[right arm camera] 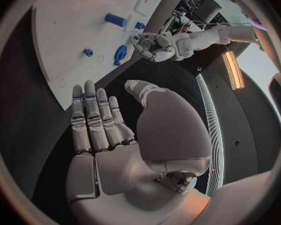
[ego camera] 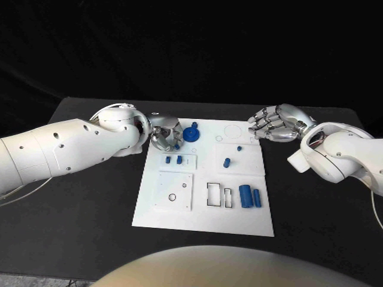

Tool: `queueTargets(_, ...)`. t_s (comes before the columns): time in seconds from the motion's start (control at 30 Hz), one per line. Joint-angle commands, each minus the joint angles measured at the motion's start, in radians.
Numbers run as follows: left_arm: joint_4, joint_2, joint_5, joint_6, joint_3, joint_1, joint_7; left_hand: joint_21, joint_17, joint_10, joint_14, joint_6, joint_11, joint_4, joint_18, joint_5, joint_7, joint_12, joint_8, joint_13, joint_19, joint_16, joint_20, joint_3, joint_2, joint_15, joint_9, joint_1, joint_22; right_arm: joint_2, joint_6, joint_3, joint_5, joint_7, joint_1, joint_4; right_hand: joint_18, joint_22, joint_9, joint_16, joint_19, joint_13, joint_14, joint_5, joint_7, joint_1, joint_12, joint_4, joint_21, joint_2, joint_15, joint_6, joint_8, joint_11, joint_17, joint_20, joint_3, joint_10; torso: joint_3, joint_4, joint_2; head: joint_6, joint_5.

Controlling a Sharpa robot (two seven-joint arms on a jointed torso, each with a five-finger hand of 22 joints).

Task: Assemble the parts on the task board

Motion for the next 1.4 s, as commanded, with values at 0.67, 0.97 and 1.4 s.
queueTargets(0.67, 0.0, 0.001, 0.021, 0.03, 0.0, 0.0, 0.009, -0.034, -0.048, -0.045, -0.035, -0.046, 0.011, -0.006, 0.016, -0.001, -0.012, 0.014, -0.041, 0.001, -0.029, -0.009, 0.006, -0.004, -0.006, 0.01, -0.015, -0.013, 0.085, 0.004, 0.016, -0.001, -0.002, -0.002, -0.003, -0.004, 0.013, -0.004, -0.002, -0.004, -0.002, -0.001, -0.004, -0.003, 0.085, -0.004, 0.004, -0.008, -0.001, 0.006, 0.002, -0.005, 0.009, 0.001, -0.002, 0.002, 0.0, -0.006, 0.0005, -0.0003, 0.0, 0.0, 0.001)
queueTargets(0.97, -0.001, 0.0, 0.023, -0.005, 0.0, 0.0, 0.02, -0.047, -0.136, -0.127, -0.081, -0.114, 0.029, -0.01, 0.018, 0.006, -0.012, 0.002, -0.08, -0.015, -0.039, -0.027, 0.019, -0.017, -0.017, 0.024, -0.032, -0.019, 0.082, 0.004, 0.018, -0.001, 0.0, -0.003, -0.004, -0.009, 0.013, -0.005, -0.002, -0.004, -0.002, -0.001, -0.004, -0.004, 0.085, -0.005, 0.005, -0.008, -0.001, 0.006, 0.002, -0.005, 0.009, 0.001, -0.003, 0.002, 0.0, -0.006, -0.0002, -0.0003, 0.0, 0.0, 0.001)
queueTargets(1.4, 0.009, -0.019, 0.128, -0.065, 0.001, 0.0, 0.062, -0.034, -0.152, -0.124, -0.082, -0.091, 0.028, -0.008, 0.017, 0.013, -0.007, 0.022, -0.066, -0.016, -0.032, -0.023, 0.022, -0.025, -0.01, 0.024, -0.029, -0.022, 0.085, 0.003, 0.038, -0.001, -0.008, 0.014, -0.004, -0.02, 0.013, -0.025, -0.011, -0.014, -0.005, -0.003, -0.013, -0.037, 0.072, 0.013, -0.002, -0.036, -0.001, 0.003, 0.001, 0.054, 0.021, -0.005, -0.014, 0.003, 0.019, -0.004, -0.0007, -0.0002, -0.001, 0.0, -0.001)
